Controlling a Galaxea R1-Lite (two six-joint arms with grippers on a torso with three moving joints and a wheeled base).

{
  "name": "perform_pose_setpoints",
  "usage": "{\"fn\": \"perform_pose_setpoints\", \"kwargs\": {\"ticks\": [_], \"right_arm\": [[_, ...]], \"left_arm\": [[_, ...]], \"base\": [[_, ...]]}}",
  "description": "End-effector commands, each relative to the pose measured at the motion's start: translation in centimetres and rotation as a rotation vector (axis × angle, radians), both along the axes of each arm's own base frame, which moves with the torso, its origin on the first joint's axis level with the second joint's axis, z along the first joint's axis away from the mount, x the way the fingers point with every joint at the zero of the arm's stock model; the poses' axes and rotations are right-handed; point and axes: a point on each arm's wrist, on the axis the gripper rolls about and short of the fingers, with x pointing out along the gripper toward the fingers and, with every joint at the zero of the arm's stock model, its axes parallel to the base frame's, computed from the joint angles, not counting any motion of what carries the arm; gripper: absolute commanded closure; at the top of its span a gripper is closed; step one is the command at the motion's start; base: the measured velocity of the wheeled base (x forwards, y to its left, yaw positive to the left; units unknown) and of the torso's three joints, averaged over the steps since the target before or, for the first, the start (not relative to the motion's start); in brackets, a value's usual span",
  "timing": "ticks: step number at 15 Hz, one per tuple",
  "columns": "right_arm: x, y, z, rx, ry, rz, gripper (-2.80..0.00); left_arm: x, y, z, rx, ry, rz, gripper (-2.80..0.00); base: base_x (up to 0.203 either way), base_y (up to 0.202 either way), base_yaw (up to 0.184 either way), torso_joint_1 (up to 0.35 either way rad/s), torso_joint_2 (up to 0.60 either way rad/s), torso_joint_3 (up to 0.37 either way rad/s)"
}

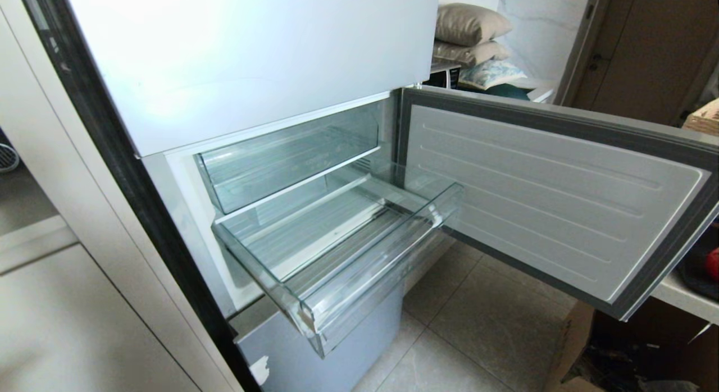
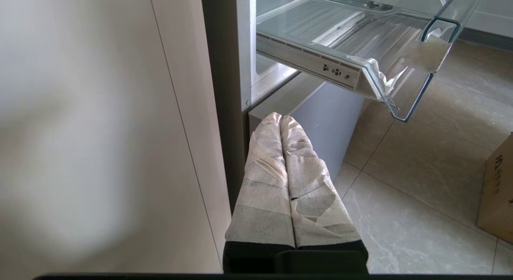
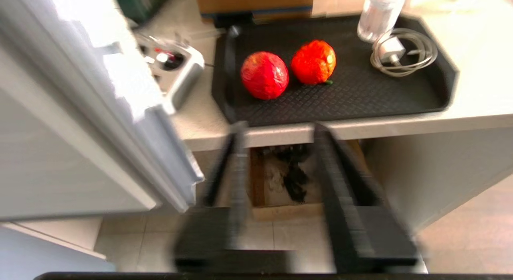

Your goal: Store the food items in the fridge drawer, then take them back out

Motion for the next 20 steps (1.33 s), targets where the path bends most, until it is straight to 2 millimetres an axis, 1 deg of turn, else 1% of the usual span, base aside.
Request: {"fn": "perform_pose_setpoints", "kwargs": {"ticks": [1, 3, 5, 7, 9, 11, 13, 15, 18, 20], "right_arm": [[3.6, -4.4, -2.6, 0.103, 0.116, -0.018, -2.8], [5.9, -7.1, -4.4, 0.133, 0.164, 0.003, -2.8], [7.5, -9.9, -6.3, 0.145, 0.186, 0.016, -2.8], [7.8, -12.8, -7.5, 0.118, 0.195, -0.002, -2.8], [7.6, -15.8, -7.5, 0.094, 0.187, -0.043, -2.8], [7.1, -18.3, -7.6, 0.089, 0.179, -0.088, -2.8], [6.9, -20.3, -8.0, 0.086, 0.184, -0.12, -2.8], [7.3, -22.3, -8.6, 0.088, 0.18, -0.11, -2.8], [8.5, -24.2, -9.9, 0.111, 0.147, -0.009, -2.8], [9.5, -25.6, -10.2, 0.111, 0.109, 0.046, -2.8]], "left_arm": [[0.0, 0.0, 0.0, 0.0, 0.0, 0.0, 0.0], [0.0, 0.0, 0.0, 0.0, 0.0, 0.001, 0.0], [0.0, 0.0, 0.0, 0.0, 0.0, 0.0, 0.0], [0.0, 0.0, 0.0, 0.0, 0.0, 0.0, 0.0], [0.0, 0.0, 0.0, 0.0, 0.0, 0.001, 0.0], [0.0, 0.0, 0.0, 0.0, 0.0, 0.001, 0.0], [0.0, 0.0, 0.0, 0.0, 0.0, 0.001, 0.0], [0.0, 0.0, 0.0, 0.0, 0.0, 0.0, 0.0], [0.0, 0.0, 0.0, 0.0, 0.0, 0.001, 0.0], [0.0, 0.0, 0.0, 0.0, 0.0, 0.0, 0.0]], "base": [[0.0, 0.0, 0.0, 0.0, 0.0, 0.0], [0.0, 0.0, 0.0, 0.0, 0.0, 0.0], [0.0, 0.0, 0.0, 0.0, 0.0, 0.0], [0.0, 0.0, 0.0, 0.0, 0.0, 0.0], [0.0, 0.0, 0.0, 0.0, 0.0, 0.0], [0.0, 0.0, 0.0, 0.0, 0.0, 0.0], [0.0, 0.0, 0.0, 0.0, 0.0, 0.0], [0.0, 0.0, 0.0, 0.0, 0.0, 0.0], [0.0, 0.0, 0.0, 0.0, 0.0, 0.0], [0.0, 0.0, 0.0, 0.0, 0.0, 0.0]]}}
